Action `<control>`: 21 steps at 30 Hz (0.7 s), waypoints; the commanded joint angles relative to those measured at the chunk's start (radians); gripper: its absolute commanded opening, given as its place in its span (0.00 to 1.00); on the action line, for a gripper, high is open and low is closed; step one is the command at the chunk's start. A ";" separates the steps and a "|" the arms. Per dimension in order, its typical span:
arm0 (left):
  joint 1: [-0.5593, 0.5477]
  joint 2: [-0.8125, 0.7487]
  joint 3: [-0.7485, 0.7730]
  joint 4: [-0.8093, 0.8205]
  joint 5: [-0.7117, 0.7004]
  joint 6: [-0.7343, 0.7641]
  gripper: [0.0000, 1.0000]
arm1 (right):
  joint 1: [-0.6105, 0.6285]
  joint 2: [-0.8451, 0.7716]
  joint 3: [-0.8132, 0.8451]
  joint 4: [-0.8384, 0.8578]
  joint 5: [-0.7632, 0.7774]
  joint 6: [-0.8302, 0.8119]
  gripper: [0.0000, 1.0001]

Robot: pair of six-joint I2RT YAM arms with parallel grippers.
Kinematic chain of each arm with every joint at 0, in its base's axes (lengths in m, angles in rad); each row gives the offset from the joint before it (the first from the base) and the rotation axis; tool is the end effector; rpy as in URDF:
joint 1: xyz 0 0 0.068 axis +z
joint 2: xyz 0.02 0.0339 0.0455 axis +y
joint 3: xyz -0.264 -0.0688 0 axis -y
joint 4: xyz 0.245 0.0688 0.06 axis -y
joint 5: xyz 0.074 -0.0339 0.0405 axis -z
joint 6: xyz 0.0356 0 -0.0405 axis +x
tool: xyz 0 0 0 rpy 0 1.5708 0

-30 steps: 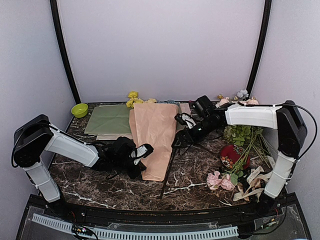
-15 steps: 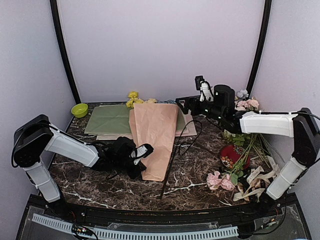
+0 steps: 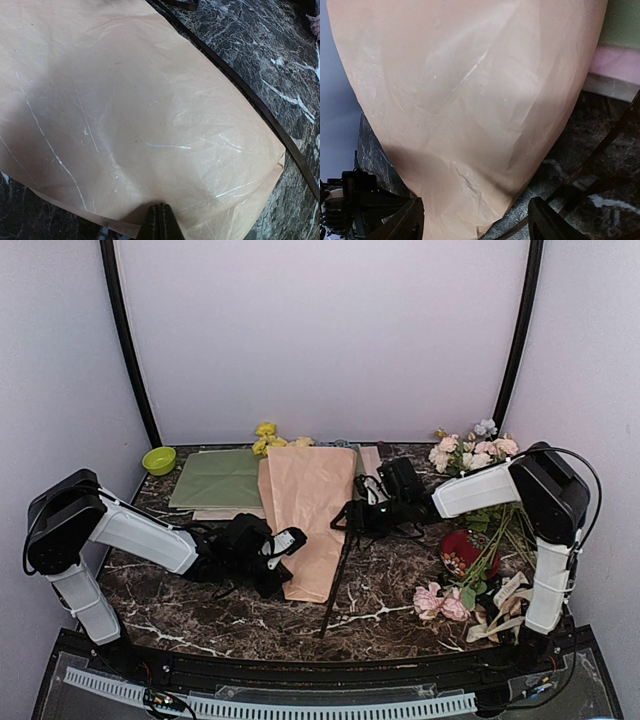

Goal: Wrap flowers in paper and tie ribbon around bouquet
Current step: Pick up the tied bouquet at the center of the board.

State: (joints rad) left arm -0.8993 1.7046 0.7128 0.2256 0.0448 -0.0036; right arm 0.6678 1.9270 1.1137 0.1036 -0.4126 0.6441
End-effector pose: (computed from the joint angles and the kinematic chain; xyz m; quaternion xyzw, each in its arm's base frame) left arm 0.1969 -0.2503 0.1269 0.4063 0.8254 -0.1893 0.3432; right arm 0.3091 0.2619 0.1547 -0.0960 0.8884 0.3967 0.2102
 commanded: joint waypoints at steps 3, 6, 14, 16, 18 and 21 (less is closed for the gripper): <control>-0.004 0.059 -0.039 -0.174 0.033 -0.006 0.00 | 0.013 0.049 0.032 -0.016 -0.082 0.078 0.71; -0.004 0.058 -0.039 -0.173 0.033 -0.006 0.00 | 0.013 0.077 0.032 -0.059 -0.074 0.084 0.69; -0.004 0.060 -0.040 -0.173 0.033 -0.006 0.00 | 0.023 0.123 0.109 -0.068 -0.132 0.066 0.63; -0.004 0.059 -0.039 -0.173 0.033 -0.006 0.00 | 0.023 0.142 0.114 -0.052 -0.158 0.075 0.63; -0.004 0.060 -0.039 -0.173 0.033 -0.006 0.00 | 0.031 0.156 0.127 -0.047 -0.177 0.073 0.63; -0.004 0.060 -0.039 -0.173 0.033 -0.006 0.00 | 0.051 0.176 0.153 -0.026 -0.244 0.052 0.64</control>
State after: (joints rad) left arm -0.8993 1.7046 0.7128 0.2256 0.0448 -0.0036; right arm 0.6846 2.0663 1.2285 0.0490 -0.5648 0.7147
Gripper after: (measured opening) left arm 0.005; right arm 0.634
